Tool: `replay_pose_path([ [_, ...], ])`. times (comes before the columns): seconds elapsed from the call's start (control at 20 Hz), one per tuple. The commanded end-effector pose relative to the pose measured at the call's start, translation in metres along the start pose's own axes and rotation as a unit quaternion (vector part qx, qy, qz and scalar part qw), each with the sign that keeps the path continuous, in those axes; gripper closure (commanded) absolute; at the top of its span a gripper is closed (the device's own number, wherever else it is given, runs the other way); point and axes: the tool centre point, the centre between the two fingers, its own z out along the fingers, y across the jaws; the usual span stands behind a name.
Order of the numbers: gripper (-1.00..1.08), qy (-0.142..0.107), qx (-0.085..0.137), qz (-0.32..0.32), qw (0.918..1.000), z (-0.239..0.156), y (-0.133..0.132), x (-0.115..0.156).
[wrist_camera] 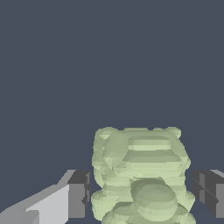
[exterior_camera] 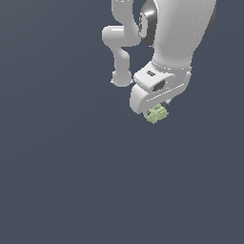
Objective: Pick up the object and move it to a goal position.
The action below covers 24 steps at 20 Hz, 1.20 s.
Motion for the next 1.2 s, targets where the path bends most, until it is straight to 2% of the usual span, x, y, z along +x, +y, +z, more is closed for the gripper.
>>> replay_pose_path([
  [0.0, 1.08, 0.000, 0.000, 0.000, 1.0000, -0.027, -0.015, 0.002],
  [0.3, 1.08, 0.000, 0.001, 0.000, 1.0000, -0.087, -0.046, 0.010],
  [0.55, 1.08, 0.000, 0.001, 0.000, 1.0000, -0.121, -0.063, 0.015],
  [0.85, 1.08, 0.000, 0.001, 0.001, 1.0000, -0.144, -0.074, 0.019],
  [1.15, 1.08, 0.000, 0.001, 0.001, 1.0000, -0.150, -0.077, 0.021],
])
